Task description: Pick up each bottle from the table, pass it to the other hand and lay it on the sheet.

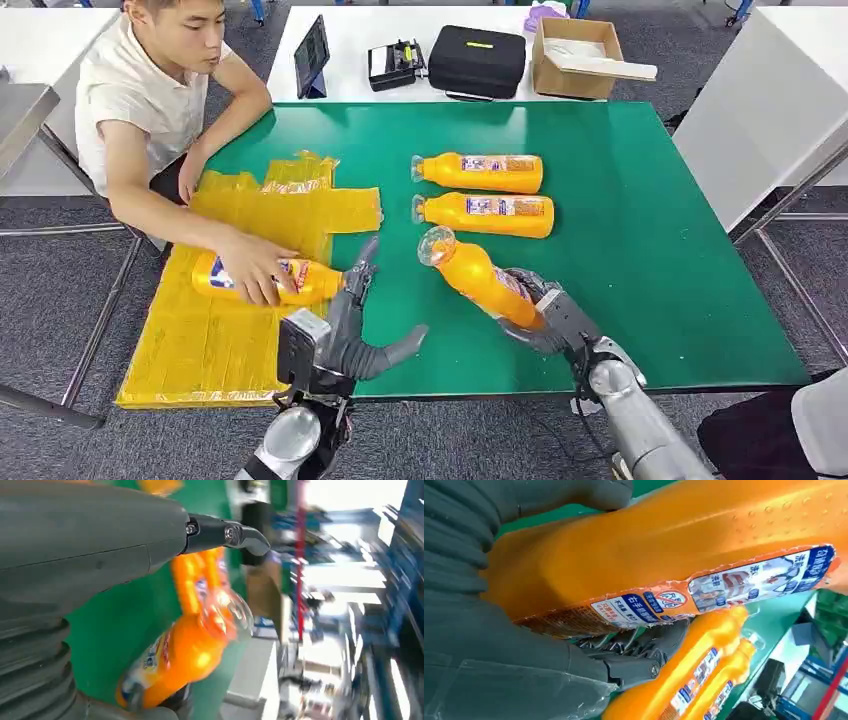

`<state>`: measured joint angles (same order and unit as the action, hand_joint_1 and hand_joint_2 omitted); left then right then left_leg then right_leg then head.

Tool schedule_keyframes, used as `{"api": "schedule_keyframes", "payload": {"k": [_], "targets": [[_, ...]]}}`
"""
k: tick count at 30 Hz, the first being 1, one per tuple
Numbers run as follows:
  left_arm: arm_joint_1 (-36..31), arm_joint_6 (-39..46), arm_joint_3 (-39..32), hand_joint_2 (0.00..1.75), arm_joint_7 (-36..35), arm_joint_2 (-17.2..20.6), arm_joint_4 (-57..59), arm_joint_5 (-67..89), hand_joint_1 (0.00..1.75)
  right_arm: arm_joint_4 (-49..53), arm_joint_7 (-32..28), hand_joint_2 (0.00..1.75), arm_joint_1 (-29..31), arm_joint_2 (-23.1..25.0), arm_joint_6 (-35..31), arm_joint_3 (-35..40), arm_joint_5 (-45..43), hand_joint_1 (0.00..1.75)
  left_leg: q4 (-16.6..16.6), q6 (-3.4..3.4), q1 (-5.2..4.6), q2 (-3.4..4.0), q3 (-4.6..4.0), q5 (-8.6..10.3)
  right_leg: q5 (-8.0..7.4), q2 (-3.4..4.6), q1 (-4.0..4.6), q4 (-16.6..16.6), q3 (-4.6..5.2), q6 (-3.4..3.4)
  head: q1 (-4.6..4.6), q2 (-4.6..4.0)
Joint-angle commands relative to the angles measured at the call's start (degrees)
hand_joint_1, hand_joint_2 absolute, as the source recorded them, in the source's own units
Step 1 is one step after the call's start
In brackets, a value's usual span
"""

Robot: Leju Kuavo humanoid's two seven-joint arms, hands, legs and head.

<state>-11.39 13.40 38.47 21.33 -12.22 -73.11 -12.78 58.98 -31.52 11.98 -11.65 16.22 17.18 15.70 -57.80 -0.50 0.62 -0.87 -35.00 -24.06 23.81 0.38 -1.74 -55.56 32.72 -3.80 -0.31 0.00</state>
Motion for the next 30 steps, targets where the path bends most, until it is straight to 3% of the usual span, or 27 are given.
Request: {"api": "schedule_keyframes", "payload": {"k": [1, 11, 19, 30], "targets": [[-0.9, 5.5, -1.2, 1.75, 1.7, -1.3, 5.6, -7.5, 0.0, 15.2, 0.6, 1.75, -5.6, 4.1, -2.2, 1.7, -3.6, 1.75, 0.0, 0.04, 0.02, 0.12, -0.1, -0.03, 0.03, 0.04, 0.06, 0.0, 0.15, 0.19, 0.0, 0.0], [-3.1, 5.2, 3.2, 1.75, 0.5, -0.3, 8.7, -10.8, 0.0, 13.4, 0.5, 1.75, -3.4, 6.3, -5.6, 7.7, -2.0, 1.75, 0.0, 0.01, 0.03, 0.07, -0.38, 0.02, 0.05, -0.01, 0.03, 0.0, 0.37, 0.2, 0.0, 0.0], [-4.2, -0.7, 5.4, 1.75, -3.2, 0.1, 9.6, -13.5, 0.0, 3.3, 2.1, 1.75, 4.5, 9.7, -8.8, 16.3, -0.5, 1.75, 0.0, 0.05, 0.07, 0.42, -0.26, -0.05, 0.01, 0.31, 0.1, 0.0, 0.35, 0.33, -0.02, 0.0], [-4.0, -1.9, 5.6, 1.75, -2.3, 0.6, 7.4, -13.7, 0.0, -0.6, 2.9, 1.75, 6.3, 10.6, -10.6, 17.1, -0.4, 1.75, 0.0, -0.01, 0.05, 0.16, -0.39, 0.01, 0.05, 0.08, 0.06, 0.0, 0.36, 0.23, 0.0, 0.0]]}}
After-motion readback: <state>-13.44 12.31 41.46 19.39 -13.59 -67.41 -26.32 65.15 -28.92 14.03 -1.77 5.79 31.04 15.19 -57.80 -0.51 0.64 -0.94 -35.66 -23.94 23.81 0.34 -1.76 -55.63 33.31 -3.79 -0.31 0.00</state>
